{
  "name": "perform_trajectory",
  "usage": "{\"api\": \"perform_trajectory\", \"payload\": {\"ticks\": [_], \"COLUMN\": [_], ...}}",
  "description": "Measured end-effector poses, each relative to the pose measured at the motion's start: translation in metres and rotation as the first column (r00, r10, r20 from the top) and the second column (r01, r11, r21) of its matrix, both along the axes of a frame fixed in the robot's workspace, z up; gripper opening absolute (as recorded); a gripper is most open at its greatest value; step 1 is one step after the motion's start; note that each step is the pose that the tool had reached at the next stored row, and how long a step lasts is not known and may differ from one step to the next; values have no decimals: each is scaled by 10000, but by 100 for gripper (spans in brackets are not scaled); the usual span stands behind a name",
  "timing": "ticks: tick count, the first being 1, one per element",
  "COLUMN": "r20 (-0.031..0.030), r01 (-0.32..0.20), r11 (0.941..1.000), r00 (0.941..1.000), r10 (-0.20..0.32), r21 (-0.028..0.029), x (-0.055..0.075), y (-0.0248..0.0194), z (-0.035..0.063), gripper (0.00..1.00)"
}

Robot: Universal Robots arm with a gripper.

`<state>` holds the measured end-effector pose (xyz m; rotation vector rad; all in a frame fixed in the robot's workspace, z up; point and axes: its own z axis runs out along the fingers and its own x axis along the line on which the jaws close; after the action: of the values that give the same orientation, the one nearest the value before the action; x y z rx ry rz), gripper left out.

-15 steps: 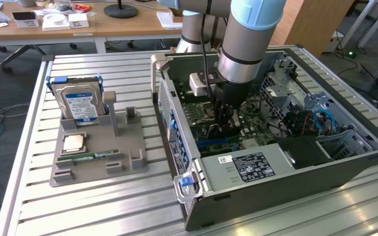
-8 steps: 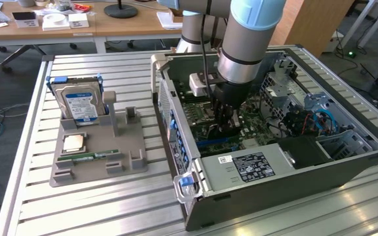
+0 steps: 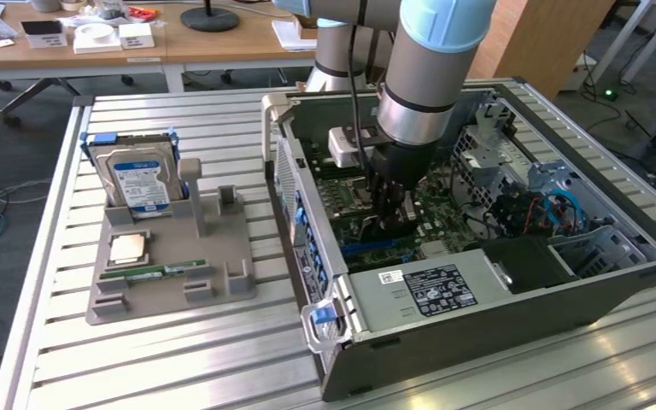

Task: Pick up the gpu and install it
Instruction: 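Insert the gpu into the slot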

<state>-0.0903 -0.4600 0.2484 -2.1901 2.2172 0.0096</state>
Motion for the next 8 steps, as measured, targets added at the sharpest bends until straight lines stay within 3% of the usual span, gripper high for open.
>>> {"api": "perform_trajectory", "payload": {"ticks": [8], "r20": [5], "r01": [0], "r11": [10000], "r00": [10000], "r10": [0], "r21": [2], "x": [-1], "y": [0], "z": [10], "gripper": [26]}}
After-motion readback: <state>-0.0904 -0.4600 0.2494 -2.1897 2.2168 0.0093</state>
